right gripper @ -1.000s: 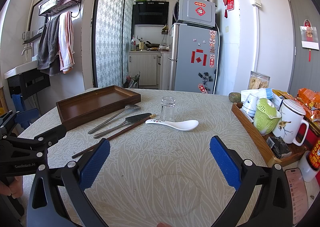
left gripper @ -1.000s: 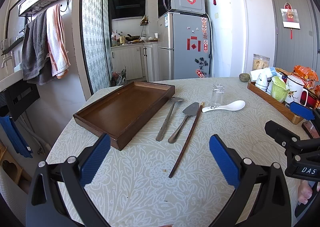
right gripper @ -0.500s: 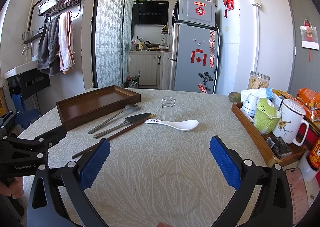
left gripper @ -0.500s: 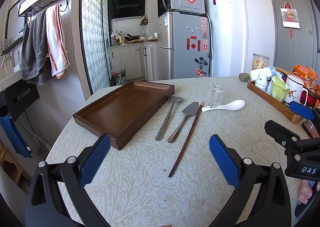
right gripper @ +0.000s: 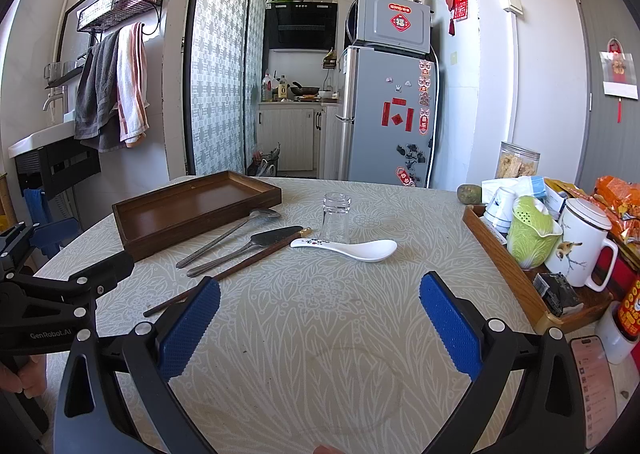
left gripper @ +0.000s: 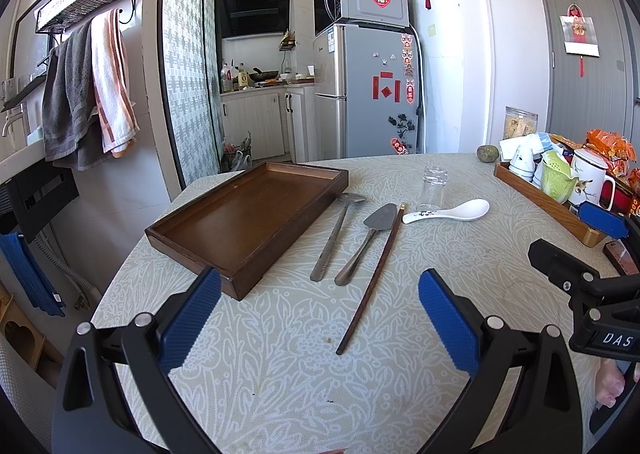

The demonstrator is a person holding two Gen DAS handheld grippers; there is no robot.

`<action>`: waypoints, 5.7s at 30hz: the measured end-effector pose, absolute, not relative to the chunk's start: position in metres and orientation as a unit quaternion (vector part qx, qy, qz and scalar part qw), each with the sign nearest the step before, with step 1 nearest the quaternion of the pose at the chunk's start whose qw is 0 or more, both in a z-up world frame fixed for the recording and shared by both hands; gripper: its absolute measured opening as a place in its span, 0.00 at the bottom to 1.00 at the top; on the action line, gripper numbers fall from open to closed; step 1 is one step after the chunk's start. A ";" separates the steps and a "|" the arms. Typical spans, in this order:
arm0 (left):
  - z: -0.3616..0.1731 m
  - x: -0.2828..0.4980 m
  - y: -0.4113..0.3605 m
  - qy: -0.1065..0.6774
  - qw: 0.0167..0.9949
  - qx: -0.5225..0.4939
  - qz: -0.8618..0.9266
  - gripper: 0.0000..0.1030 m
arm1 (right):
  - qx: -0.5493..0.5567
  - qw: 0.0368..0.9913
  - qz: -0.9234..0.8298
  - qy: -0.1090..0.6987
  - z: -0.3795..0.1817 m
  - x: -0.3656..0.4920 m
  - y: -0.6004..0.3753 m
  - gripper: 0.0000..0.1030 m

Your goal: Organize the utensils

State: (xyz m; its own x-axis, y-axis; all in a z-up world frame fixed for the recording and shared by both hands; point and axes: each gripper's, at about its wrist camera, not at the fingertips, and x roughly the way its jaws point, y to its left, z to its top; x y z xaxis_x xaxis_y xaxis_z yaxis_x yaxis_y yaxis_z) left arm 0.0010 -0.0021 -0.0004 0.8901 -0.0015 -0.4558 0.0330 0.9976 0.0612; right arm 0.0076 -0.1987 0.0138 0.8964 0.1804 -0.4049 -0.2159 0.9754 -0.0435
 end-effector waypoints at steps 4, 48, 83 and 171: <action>0.000 0.001 -0.002 0.234 0.972 0.033 -0.009 0.98 | -0.044 0.973 0.102 0.204 0.014 0.008 -0.198 0.98; -0.003 0.002 -0.002 0.239 0.970 0.038 -0.012 0.98 | -0.045 0.973 0.100 0.204 0.014 0.007 -0.201 0.98; 0.001 0.101 -0.042 0.359 0.858 0.190 -0.315 0.98 | -0.186 0.860 0.317 0.354 0.034 0.122 -0.212 0.98; 0.027 0.172 0.034 0.362 0.837 0.154 -0.380 0.16 | -0.409 0.754 0.410 0.309 0.040 0.177 -0.062 0.12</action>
State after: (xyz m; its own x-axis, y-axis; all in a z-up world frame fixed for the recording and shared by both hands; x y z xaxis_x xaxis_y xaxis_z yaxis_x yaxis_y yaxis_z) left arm 0.1723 0.0341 0.0269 0.4487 -0.5248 -0.7233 0.7481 0.6634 -0.0172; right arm 0.1770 -0.0622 0.0399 0.4732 0.3648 -0.8019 -0.8711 0.3297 -0.3640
